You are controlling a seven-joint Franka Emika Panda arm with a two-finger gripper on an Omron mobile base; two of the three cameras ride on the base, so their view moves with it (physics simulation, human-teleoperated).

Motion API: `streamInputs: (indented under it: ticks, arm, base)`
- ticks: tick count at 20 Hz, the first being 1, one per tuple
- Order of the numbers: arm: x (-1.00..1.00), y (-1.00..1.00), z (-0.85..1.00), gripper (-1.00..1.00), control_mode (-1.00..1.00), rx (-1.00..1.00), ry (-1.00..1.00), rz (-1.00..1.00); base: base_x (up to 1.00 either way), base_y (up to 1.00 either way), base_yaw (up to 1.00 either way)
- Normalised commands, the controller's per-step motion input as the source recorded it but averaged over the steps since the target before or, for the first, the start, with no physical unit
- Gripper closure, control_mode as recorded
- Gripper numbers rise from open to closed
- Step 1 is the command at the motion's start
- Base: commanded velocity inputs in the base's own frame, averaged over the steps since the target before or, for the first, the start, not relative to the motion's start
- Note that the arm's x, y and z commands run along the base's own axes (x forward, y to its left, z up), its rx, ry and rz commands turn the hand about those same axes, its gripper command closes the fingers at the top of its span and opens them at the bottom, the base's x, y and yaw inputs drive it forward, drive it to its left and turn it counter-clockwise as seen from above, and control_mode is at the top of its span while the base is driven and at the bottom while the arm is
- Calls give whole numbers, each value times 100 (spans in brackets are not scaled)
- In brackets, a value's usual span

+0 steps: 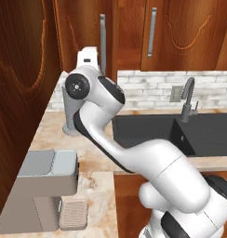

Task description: Close all open cabinet doors.

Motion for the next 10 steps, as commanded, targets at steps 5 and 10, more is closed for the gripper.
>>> streamInputs:
  ticks: [5, 10]
  arm:
    - [21, -59, 2, -100, -100, 0, 0, -2]
    - [41, -49, 12, -100, -100, 0, -1, -1]
  base:
    - [0, 0, 0]
    - [0, 0, 0]
